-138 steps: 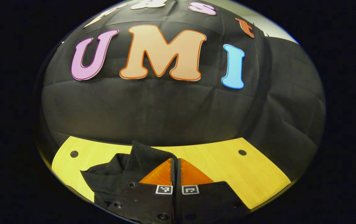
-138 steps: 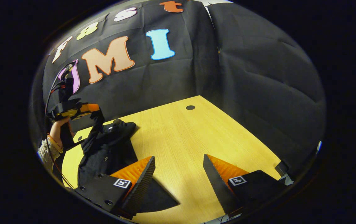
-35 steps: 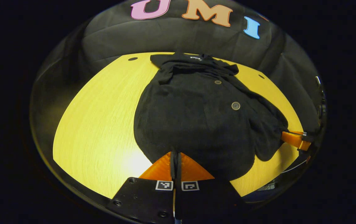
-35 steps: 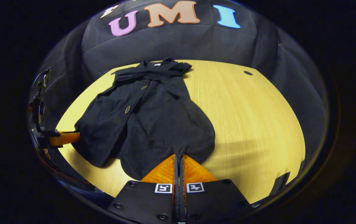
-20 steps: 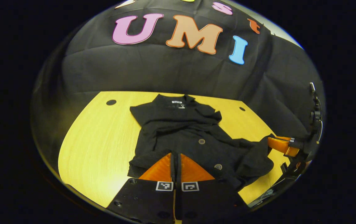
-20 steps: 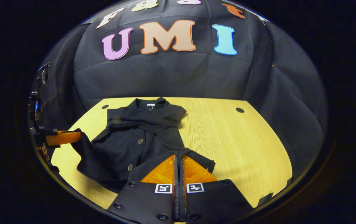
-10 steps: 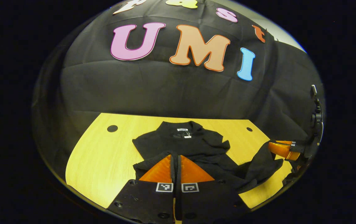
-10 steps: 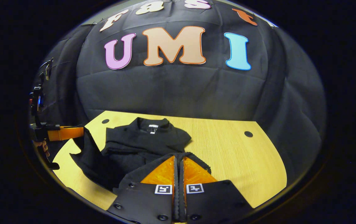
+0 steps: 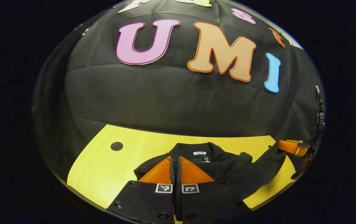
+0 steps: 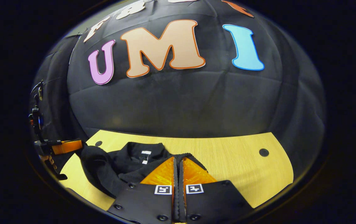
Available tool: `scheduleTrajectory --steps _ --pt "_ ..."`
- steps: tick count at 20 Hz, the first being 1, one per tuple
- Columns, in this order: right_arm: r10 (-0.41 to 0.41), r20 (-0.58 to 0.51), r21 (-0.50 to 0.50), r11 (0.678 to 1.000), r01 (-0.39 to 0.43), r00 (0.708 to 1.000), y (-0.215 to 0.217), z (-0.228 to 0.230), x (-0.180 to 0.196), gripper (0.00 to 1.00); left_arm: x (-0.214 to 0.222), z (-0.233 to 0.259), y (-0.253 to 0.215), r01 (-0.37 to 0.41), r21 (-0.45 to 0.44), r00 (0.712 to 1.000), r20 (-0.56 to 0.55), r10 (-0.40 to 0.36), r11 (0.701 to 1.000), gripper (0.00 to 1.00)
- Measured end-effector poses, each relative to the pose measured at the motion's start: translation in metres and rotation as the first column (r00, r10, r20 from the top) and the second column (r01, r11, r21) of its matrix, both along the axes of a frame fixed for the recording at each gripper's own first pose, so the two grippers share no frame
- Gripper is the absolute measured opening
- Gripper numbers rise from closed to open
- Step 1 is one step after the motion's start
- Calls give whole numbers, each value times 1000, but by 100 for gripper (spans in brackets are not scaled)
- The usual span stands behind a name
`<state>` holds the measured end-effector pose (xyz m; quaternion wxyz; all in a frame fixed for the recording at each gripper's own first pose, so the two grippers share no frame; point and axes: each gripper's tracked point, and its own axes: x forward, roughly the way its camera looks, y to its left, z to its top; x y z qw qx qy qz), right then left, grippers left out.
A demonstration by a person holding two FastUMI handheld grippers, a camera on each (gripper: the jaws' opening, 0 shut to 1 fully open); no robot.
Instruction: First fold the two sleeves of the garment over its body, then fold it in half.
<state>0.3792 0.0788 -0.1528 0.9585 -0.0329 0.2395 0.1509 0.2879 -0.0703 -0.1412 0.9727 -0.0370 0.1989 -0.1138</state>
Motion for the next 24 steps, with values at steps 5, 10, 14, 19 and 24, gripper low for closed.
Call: scheduleTrajectory --steps 5,10,14,19,24 --pt "-5 -51 -7 1000 5 999 14 -39 53 2 41 -31 7 -56 12 998 -24 56 998 0" --pt "-28 -125 -48 999 22 992 10 -85 78 2 61 -66 9 -62 77 995 -74 68 995 0" --pt "-38 -152 -6 999 37 988 3 -91 84 16 71 -70 12 -81 92 995 -53 86 992 0" --pt "-50 -121 -2 999 50 991 -3 -77 85 79 74 -49 14 -86 112 996 11 85 990 96" --pt "-20 -48 -28 999 18 999 2 -45 70 95 68 -16 23 -156 78 986 80 150 985 93"
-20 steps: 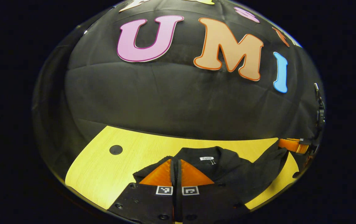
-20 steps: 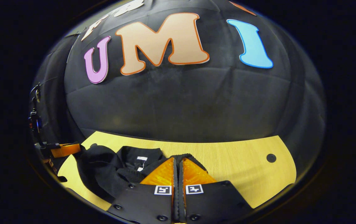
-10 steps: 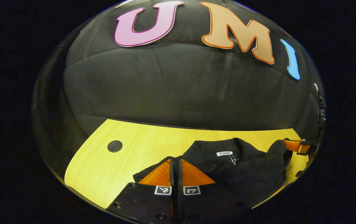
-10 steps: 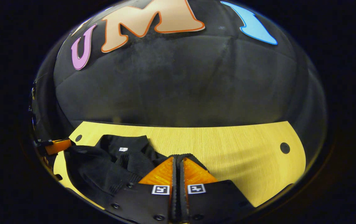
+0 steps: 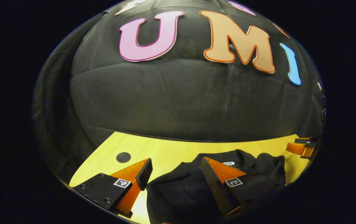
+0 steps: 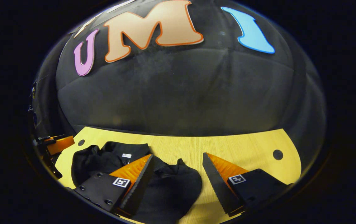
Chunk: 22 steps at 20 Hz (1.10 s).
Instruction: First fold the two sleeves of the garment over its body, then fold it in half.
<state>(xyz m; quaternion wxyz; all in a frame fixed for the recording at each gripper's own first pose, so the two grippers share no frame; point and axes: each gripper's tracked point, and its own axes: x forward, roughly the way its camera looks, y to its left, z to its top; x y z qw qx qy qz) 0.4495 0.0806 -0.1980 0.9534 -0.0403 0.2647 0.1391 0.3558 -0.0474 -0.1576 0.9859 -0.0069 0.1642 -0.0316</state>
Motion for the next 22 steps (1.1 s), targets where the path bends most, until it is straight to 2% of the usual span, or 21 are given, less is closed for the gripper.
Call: scheduleTrajectory --steps 1,6,12,15,19,20,22 --pt "4 13 -1 1000 -4 1000 2 8 -3 98 -2 9 -1 -3 -16 1000 17 3 1000 93" --pt "4 79 15 1000 -6 997 4 47 -31 99 -26 40 -6 5 -53 999 45 -3 999 94" --pt "-17 188 26 1000 12 982 -13 88 -100 98 -77 76 1 4 -79 997 82 3 997 95" --pt "-38 253 22 999 33 967 -25 105 -138 98 -112 93 2 26 -63 992 123 -18 998 95" --pt "-57 362 53 998 40 931 -32 135 -194 98 -160 113 7 39 -68 981 192 -25 997 93" --pt "-67 381 52 997 51 922 -34 141 -209 94 -172 114 8 46 -72 980 199 -30 996 93" --pt "-83 406 55 996 67 910 -37 147 -234 94 -193 118 13 51 -73 977 211 -35 996 92"
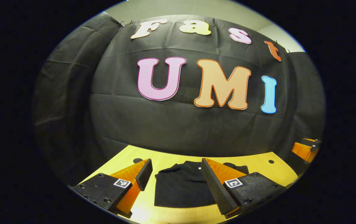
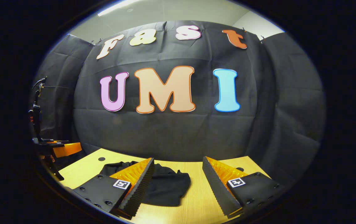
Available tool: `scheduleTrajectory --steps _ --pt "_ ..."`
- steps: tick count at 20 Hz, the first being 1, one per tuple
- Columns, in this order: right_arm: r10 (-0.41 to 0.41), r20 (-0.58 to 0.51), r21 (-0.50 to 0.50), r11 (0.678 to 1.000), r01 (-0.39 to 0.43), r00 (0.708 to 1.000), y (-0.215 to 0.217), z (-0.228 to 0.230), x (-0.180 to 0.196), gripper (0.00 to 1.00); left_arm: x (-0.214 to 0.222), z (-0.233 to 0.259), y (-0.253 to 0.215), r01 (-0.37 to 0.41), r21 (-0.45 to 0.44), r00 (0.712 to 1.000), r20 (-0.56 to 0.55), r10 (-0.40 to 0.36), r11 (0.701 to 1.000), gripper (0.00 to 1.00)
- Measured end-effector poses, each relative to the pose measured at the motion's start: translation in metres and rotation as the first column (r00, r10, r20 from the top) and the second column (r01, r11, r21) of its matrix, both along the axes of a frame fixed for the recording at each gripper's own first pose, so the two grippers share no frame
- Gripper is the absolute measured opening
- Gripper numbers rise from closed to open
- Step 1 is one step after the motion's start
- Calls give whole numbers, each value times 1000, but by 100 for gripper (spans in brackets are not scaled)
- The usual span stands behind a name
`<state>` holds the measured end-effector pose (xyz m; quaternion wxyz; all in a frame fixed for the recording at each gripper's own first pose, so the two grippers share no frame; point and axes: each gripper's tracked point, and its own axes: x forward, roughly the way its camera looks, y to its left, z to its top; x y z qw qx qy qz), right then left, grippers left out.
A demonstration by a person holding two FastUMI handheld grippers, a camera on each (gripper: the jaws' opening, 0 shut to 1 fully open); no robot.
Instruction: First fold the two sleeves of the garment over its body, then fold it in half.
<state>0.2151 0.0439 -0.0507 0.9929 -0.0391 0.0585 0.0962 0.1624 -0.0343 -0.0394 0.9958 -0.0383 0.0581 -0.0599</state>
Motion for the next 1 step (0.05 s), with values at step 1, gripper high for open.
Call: scheduleTrajectory --steps 1 --pt "-6 5 10 1000 6 1000 0 2 -11 97 -9 2 2 5 2 1000 6 -5 1000 93"
